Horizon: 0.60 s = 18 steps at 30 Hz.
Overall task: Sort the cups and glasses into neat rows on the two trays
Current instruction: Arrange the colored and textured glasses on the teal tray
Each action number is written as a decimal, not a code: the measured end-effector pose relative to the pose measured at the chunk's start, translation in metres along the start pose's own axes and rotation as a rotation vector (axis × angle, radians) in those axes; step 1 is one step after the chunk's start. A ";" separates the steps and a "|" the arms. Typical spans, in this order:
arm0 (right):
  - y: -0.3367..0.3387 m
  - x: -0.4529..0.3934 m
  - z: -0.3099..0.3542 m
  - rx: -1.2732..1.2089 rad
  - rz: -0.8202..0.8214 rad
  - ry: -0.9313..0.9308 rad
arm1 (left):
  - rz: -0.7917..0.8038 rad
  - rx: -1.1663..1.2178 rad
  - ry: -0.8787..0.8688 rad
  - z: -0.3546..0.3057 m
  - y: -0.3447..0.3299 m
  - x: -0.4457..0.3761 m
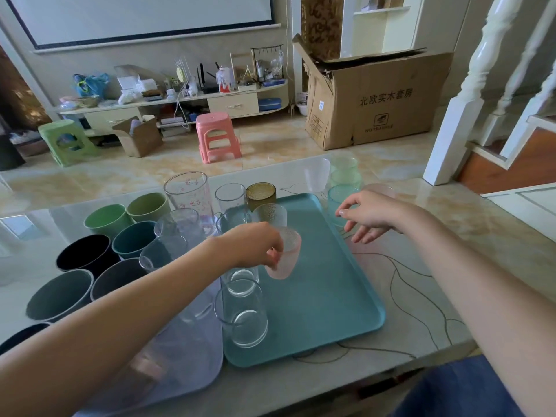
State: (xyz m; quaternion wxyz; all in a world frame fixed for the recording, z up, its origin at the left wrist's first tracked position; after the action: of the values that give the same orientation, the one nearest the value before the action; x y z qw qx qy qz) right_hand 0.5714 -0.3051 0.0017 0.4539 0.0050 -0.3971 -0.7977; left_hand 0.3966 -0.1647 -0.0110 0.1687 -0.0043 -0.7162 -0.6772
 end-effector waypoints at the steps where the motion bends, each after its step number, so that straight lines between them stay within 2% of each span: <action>1: 0.000 -0.002 0.000 0.006 -0.001 -0.001 | -0.001 0.016 0.001 0.000 0.000 0.000; 6: 0.002 -0.009 -0.003 0.055 -0.085 -0.019 | 0.023 0.006 -0.011 0.001 0.000 0.000; 11: 0.008 -0.020 -0.017 0.353 -0.466 0.078 | 0.058 -0.023 -0.035 0.002 0.012 -0.001; 13: 0.013 -0.023 -0.021 0.415 -0.560 0.059 | 0.049 -0.016 -0.041 -0.002 0.027 -0.003; 18: 0.015 -0.024 -0.041 0.575 -0.481 -0.042 | -0.093 0.048 -0.065 -0.023 0.059 -0.034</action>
State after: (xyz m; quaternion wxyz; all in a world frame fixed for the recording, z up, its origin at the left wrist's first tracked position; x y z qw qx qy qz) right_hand 0.6120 -0.3178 -0.0253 0.2252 0.2091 -0.6017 -0.7372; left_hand 0.4478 -0.1750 0.0382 0.1138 0.0111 -0.7366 -0.6666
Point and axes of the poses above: each hand's wrist, its own x-axis away from the middle knuckle, its own y-axis out of the back of the hand, z = x × y, the point moved 1 cm from there along -x, towards the middle knuckle, and after that the axes turned 1 degree about x, right-handed, at the moved point
